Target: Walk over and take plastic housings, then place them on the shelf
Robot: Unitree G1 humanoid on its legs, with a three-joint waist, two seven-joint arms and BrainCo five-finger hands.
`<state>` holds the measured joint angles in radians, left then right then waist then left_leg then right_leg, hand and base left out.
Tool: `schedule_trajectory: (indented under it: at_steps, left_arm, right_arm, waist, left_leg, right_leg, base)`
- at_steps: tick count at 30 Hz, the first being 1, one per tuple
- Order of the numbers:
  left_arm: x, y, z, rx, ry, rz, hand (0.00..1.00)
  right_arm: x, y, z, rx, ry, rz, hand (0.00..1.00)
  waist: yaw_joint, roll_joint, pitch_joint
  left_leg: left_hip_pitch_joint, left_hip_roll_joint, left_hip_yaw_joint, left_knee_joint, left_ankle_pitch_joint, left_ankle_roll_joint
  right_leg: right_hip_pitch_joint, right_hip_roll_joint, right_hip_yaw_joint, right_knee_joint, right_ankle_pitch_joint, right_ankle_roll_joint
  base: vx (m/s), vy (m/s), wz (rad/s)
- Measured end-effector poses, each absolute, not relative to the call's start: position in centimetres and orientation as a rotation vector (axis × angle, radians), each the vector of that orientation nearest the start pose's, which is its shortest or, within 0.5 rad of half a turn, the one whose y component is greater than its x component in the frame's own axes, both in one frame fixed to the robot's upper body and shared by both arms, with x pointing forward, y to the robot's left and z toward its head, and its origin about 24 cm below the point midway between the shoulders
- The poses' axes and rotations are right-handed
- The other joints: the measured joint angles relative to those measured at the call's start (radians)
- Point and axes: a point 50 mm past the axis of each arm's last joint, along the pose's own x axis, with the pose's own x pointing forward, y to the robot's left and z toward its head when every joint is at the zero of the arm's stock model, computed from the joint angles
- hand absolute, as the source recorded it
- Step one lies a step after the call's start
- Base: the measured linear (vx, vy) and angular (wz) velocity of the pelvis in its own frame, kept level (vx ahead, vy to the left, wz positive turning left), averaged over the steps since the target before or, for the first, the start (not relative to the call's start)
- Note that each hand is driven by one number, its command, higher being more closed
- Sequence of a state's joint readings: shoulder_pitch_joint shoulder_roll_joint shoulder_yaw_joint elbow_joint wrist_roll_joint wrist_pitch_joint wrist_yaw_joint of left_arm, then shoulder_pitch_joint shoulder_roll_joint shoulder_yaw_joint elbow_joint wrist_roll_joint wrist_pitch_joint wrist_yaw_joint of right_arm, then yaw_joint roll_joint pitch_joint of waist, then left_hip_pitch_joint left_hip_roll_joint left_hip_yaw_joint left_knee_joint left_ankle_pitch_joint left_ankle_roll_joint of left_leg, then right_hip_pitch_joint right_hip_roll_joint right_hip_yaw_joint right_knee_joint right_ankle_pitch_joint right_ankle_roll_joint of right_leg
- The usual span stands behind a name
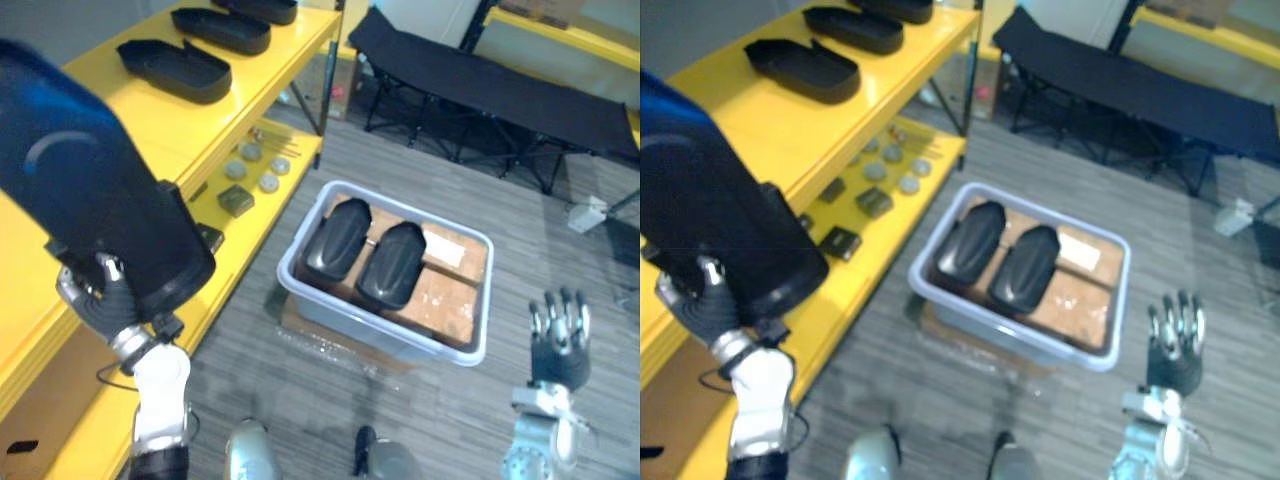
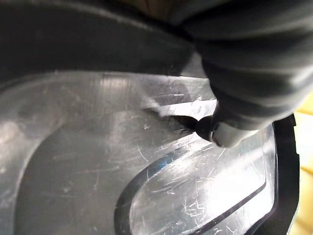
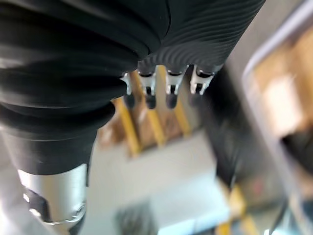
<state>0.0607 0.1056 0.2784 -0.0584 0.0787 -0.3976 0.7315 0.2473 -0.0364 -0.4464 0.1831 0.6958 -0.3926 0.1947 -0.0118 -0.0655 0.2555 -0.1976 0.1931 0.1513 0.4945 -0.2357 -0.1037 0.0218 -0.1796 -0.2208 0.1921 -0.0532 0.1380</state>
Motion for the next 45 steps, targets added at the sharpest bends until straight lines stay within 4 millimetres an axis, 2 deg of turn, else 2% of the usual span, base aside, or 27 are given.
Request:
schedule_trajectory:
  at_steps: [2, 5, 6, 11, 12, 13, 16, 17, 20, 22, 24, 26, 27, 29, 32, 34, 35, 36, 37, 38, 39, 40, 41, 42, 43, 44, 45]
  left_arm:
    - [19.6, 26.4, 8.5, 0.098, -0.465, 0.981, 1.00]
    - [17.7, 27.5, 8.3, 0.109, -0.454, 1.042, 1.00]
    - [16.8, 28.2, 8.4, 0.126, -0.458, 1.078, 1.00]
    - [11.1, 31.7, 8.9, 0.249, -0.447, 1.305, 1.00]
    - [10.3, 32.1, 8.9, 0.268, -0.440, 1.330, 1.00]
    - [8.8, 32.7, 8.8, 0.306, -0.419, 1.373, 1.00]
    - [5.0, 33.8, 8.4, 0.363, -0.351, 1.453, 1.00]
    - [3.3, 33.9, 8.3, 0.372, -0.332, 1.487, 1.00]
    - [1.6, 33.6, 7.8, 0.331, -0.314, 1.510, 1.00]
    - [1.3, 33.2, 7.6, 0.291, -0.324, 1.511, 1.00]
    - [1.6, 32.9, 8.0, 0.257, -0.364, 1.480, 1.00]
    - [2.6, 32.7, 9.3, 0.260, -0.437, 1.414, 1.00]
    - [3.7, 32.7, 9.8, 0.253, -0.477, 1.354, 1.00]
    - [4.9, 32.7, 10.2, 0.233, -0.507, 1.282, 1.00]
    - [5.9, 32.6, 10.4, 0.182, -0.550, 1.247, 1.00]
    - [7.6, 32.3, 10.9, 0.165, -0.581, 1.165, 1.00]
    - [9.0, 32.0, 11.6, 0.162, -0.615, 1.091, 1.00]
    - [9.8, 31.9, 12.0, 0.159, -0.634, 1.052, 1.00]
    - [11.1, 31.4, 12.5, 0.142, -0.665, 0.987, 1.00]
    - [12.4, 30.9, 12.9, 0.125, -0.688, 0.925, 1.00]
    - [12.5, 30.9, 13.0, 0.125, -0.693, 0.917, 1.00]
    - [12.9, 31.0, 13.6, 0.140, -0.711, 0.890, 1.00]
    - [13.3, 30.8, 13.5, 0.133, -0.706, 0.862, 1.00]
    - [13.5, 30.6, 13.5, 0.127, -0.703, 0.844, 1.00]
    - [13.7, 30.3, 13.3, 0.124, -0.690, 0.814, 1.00]
    - [13.9, 29.9, 13.2, 0.127, -0.679, 0.774, 1.00]
    - [14.1, 29.7, 13.1, 0.123, -0.677, 0.757, 1.00]
  right_arm:
    - [15.1, -28.8, -0.2, 0.442, -0.205, -0.548, 0.00]
    - [17.1, -28.0, 0.8, 0.394, -0.227, -0.468, 0.00]
    - [18.3, -27.0, 1.1, 0.405, -0.232, -0.413, 0.00]
    - [23.9, -21.8, 3.1, 0.431, -0.259, -0.157, 0.00]
    - [24.5, -21.3, 3.2, 0.437, -0.256, -0.140, 0.00]
    - [25.3, -20.3, 3.2, 0.447, -0.245, -0.112, 0.00]
    - [26.4, -17.6, 3.2, 0.439, -0.212, -0.040, 0.00]
    - [26.7, -16.3, 3.4, 0.428, -0.209, -0.009, 0.00]
    - [27.8, -14.2, 4.0, 0.397, -0.205, 0.046, 0.00]
    - [28.2, -13.9, 4.4, 0.374, -0.215, 0.054, 0.00]
    - [28.2, -14.2, 4.3, 0.367, -0.204, 0.033, 0.00]
    - [28.0, -15.0, 4.0, 0.342, -0.181, 0.012, 0.00]
    - [27.7, -15.9, 3.7, 0.323, -0.159, -0.017, 0.00]
    - [27.3, -17.0, 3.3, 0.286, -0.144, -0.054, 0.00]
    - [27.1, -17.5, 3.9, 0.267, -0.177, -0.066, 0.00]
    - [26.1, -18.2, 3.8, 0.260, -0.184, -0.092, 0.00]
    - [25.3, -18.9, 3.3, 0.248, -0.171, -0.124, 0.00]
    - [24.9, -19.2, 3.1, 0.237, -0.166, -0.138, 0.00]
    - [24.3, -19.8, 2.9, 0.224, -0.165, -0.163, 0.00]
    - [23.7, -20.3, 3.2, 0.218, -0.199, -0.185, 0.00]
    - [23.7, -20.3, 3.4, 0.217, -0.211, -0.186, 0.00]
    - [24.2, -20.3, 4.7, 0.216, -0.278, -0.176, 0.00]
    - [24.6, -20.6, 5.8, 0.201, -0.337, -0.173, 0.00]
    - [24.9, -20.8, 6.4, 0.191, -0.362, -0.172, 0.00]
    - [25.5, -21.3, 7.4, 0.175, -0.401, -0.173, 0.00]
    - [25.7, -21.6, 7.8, 0.170, -0.417, -0.183, 0.00]
    - [25.8, -21.7, 7.9, 0.168, -0.419, -0.188, 0.00]
  waist:
    - [0.001, 0.007, -0.008]
    - [0.026, 0.030, -0.029]
    - [0.039, 0.039, -0.034]
    - [0.164, 0.075, -0.060]
    - [0.177, 0.077, -0.061]
    - [0.211, 0.080, -0.065]
    - [0.290, 0.065, -0.075]
    - [0.323, 0.049, -0.084]
    - [0.371, 0.030, -0.093]
    - [0.382, 0.020, -0.099]
    - [0.380, 0.014, -0.107]
    - [0.348, 0.008, -0.109]
    - [0.325, 0.004, -0.107]
    - [0.326, 0.000, -0.110]
    - [0.323, 0.004, -0.102]
    - [0.292, 0.010, -0.098]
    - [0.264, 0.014, -0.092]
    - [0.250, 0.017, -0.090]
    - [0.227, 0.018, -0.089]
    - [0.215, 0.013, -0.082]
    - [0.216, 0.010, -0.078]
    - [0.218, -0.017, -0.054]
    - [0.217, -0.014, -0.039]
    - [0.217, 0.002, -0.029]
    - [0.216, 0.036, -0.006]
    - [0.212, 0.056, 0.011]
    - [0.211, 0.060, 0.012]
  left_leg:
    - [0.008, -0.008, -0.005, -0.011, -0.003, -0.005]
    - [0.006, -0.037, -0.034, -0.051, 0.018, -0.004]
    - [0.007, -0.052, -0.058, -0.067, 0.029, -0.001]
    - [0.005, -0.123, -0.196, -0.124, 0.078, 0.004]
    - [0.005, -0.130, -0.215, -0.125, 0.080, 0.005]
    - [0.006, -0.151, -0.254, -0.131, 0.086, 0.008]
    - [0.003, -0.193, -0.338, -0.134, 0.093, 0.011]
    - [-0.005, -0.207, -0.359, -0.133, 0.093, 0.011]
    - [-0.013, -0.229, -0.394, -0.116, 0.091, 0.013]
    - [-0.014, -0.241, -0.394, -0.113, 0.085, 0.022]
    - [-0.037, -0.253, -0.395, -0.095, 0.071, 0.034]
    - [-0.082, -0.233, -0.340, -0.054, 0.059, 0.053]
    - [-0.097, -0.205, -0.271, -0.043, 0.063, 0.058]
    - [-0.096, -0.212, -0.249, -0.048, 0.071, 0.065]
    - [-0.101, -0.219, -0.255, -0.071, 0.088, 0.080]
    - [-0.095, -0.242, -0.305, -0.096, 0.116, 0.090]
    - [-0.079, -0.252, -0.358, -0.142, 0.147, 0.093]
    - [-0.074, -0.255, -0.387, -0.166, 0.162, 0.091]
    - [-0.059, -0.252, -0.432, -0.219, 0.198, 0.085]
    - [-0.048, -0.249, -0.449, -0.267, 0.237, 0.070]
    - [-0.049, -0.249, -0.445, -0.271, 0.245, 0.060]
    - [-0.057, -0.263, -0.423, -0.273, 0.256, 0.048]
    - [-0.083, -0.262, -0.417, -0.258, 0.259, 0.038]
    - [-0.094, -0.248, -0.414, -0.257, 0.259, 0.034]
    - [-0.105, -0.215, -0.400, -0.263, 0.259, 0.034]
    - [-0.102, -0.173, -0.334, -0.279, 0.263, 0.032]
    - [-0.102, -0.158, -0.306, -0.284, 0.268, 0.033]
  right_leg:
    - [0.017, -0.002, -0.003, -0.017, -0.001, 0.000]
    - [0.032, -0.015, -0.033, -0.042, 0.000, 0.002]
    - [0.053, -0.022, -0.069, -0.055, -0.004, 0.006]
    - [0.139, -0.048, -0.235, -0.060, -0.026, 0.018]
    - [0.153, -0.048, -0.255, -0.060, -0.026, 0.018]
    - [0.179, -0.052, -0.291, -0.059, -0.026, 0.017]
    - [0.224, -0.064, -0.362, -0.041, -0.026, 0.016]
    - [0.229, -0.069, -0.381, -0.035, -0.026, 0.016]
    - [0.254, -0.073, -0.410, -0.016, -0.016, 0.007]
    - [0.258, -0.081, -0.411, -0.013, -0.014, 0.006]
    - [0.262, -0.084, -0.421, -0.015, -0.013, 0.006]
    - [0.293, -0.075, -0.491, -0.023, -0.013, 0.007]
    - [0.318, -0.075, -0.523, -0.026, -0.012, 0.007]
    - [0.322, -0.094, -0.526, -0.020, -0.008, 0.005]
    - [0.281, -0.115, -0.500, 0.046, 0.011, -0.011]
    - [0.242, -0.123, -0.389, 0.143, 0.026, -0.032]
    - [0.213, -0.114, -0.303, 0.207, 0.004, -0.047]
    - [0.198, -0.095, -0.261, 0.228, -0.048, -0.049]
    - [0.171, -0.057, -0.202, 0.232, -0.155, -0.045]
    - [0.135, -0.026, -0.177, 0.178, -0.199, -0.060]
    - [0.126, -0.024, -0.177, 0.158, -0.199, -0.065]
    - [0.094, -0.017, -0.170, 0.084, -0.170, -0.059]
    - [0.097, -0.009, -0.167, 0.054, -0.186, -0.016]
    - [0.094, 0.001, -0.165, 0.032, -0.183, -0.011]
    - [0.085, 0.028, -0.161, 0.014, -0.172, -0.014]
    - [0.084, 0.040, -0.160, 0.013, -0.168, -0.021]
    - [0.082, 0.041, -0.161, 0.013, -0.168, -0.021]
  base:
    - [0.01, 0.013, 0.07]
    - [0.01, -0.005, 0.36]
    - [0.02, -0.018, 0.65]
    - [0.06, -0.031, 0.93]
    - [0.05, 0.002, 0.97]
    - [0.09, 0.024, 1.11]
    - [0.10, 0.034, 1.00]
    - [0.09, 0.031, 0.74]
    - [0.05, 0.015, 0.59]
    - [-0.01, 0.037, 0.19]
    - [-0.03, 0.053, 0.28]
    - [-0.04, 0.032, 0.81]
    - [-0.02, 0.022, 1.01]
    - [0.04, 0.062, 0.52]
    - [0.01, 0.085, 0.14]
    - [-0.02, 0.017, 0.75]
    - [-0.02, -0.069, 1.05]
    - [-0.04, -0.143, 1.20]
    - [-0.07, -0.165, 0.98]
    - [-0.08, -0.159, 0.73]
    - [-0.10, -0.161, 0.19]
    - [-0.12, -0.184, -0.13]
    - [-0.12, -0.182, -0.19]
    - [-0.14, -0.160, -0.21]
    - [-0.16, -0.122, -0.21]
    - [-0.16, -0.119, -0.12]
    - [-0.11, -0.106, -0.01]
